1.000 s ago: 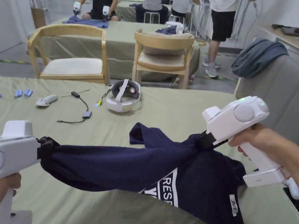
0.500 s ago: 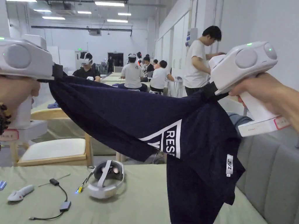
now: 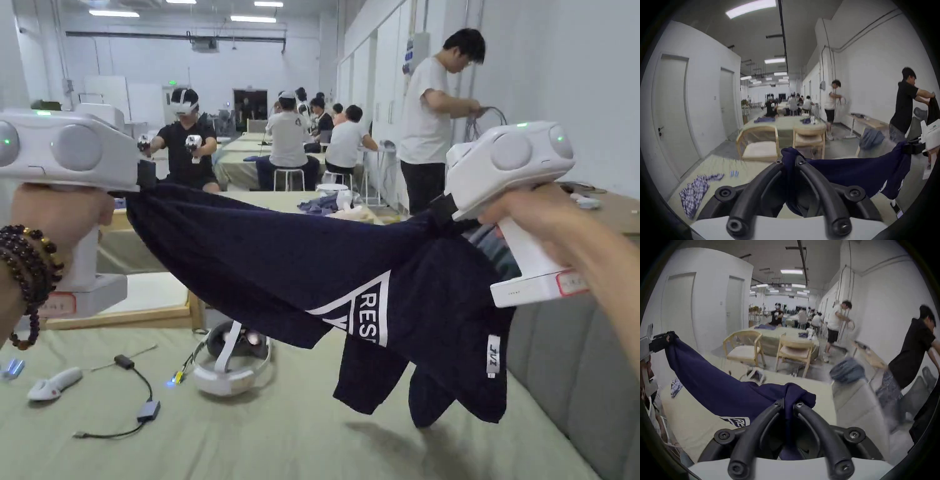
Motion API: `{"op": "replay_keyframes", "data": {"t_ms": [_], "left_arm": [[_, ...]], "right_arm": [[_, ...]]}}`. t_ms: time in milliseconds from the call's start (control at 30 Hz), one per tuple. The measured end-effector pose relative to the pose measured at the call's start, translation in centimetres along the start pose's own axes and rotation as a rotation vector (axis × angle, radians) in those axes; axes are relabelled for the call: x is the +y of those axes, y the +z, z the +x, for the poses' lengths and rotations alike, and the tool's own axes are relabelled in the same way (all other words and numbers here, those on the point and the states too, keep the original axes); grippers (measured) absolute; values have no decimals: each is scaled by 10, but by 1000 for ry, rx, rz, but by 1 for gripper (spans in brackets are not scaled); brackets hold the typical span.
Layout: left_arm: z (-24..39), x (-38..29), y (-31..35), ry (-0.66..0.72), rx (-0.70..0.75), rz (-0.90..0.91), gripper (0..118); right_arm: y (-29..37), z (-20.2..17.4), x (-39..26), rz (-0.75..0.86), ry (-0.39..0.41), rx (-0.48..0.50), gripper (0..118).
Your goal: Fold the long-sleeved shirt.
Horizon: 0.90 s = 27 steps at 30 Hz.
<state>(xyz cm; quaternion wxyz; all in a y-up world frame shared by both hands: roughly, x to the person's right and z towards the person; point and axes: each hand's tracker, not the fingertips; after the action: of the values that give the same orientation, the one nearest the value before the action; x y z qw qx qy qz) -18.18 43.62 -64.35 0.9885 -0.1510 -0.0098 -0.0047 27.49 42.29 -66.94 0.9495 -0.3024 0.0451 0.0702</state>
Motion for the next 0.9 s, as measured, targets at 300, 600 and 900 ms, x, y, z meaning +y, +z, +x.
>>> {"op": "replay_keyframes", "data": {"t_ms": [300,600,900], "left_arm": [[-11,-180,-43,68,-19,-300,12],[-21,-289,69,-115,29,-308,12],[-27,-470,153,-76,-35,-652,12]], "right_arm": [[-114,-38,-168,-243,-103,58,7],[0,-95,-299,-158,-13,114,7],[4,-154,-492,-471,9,115,8]]}}
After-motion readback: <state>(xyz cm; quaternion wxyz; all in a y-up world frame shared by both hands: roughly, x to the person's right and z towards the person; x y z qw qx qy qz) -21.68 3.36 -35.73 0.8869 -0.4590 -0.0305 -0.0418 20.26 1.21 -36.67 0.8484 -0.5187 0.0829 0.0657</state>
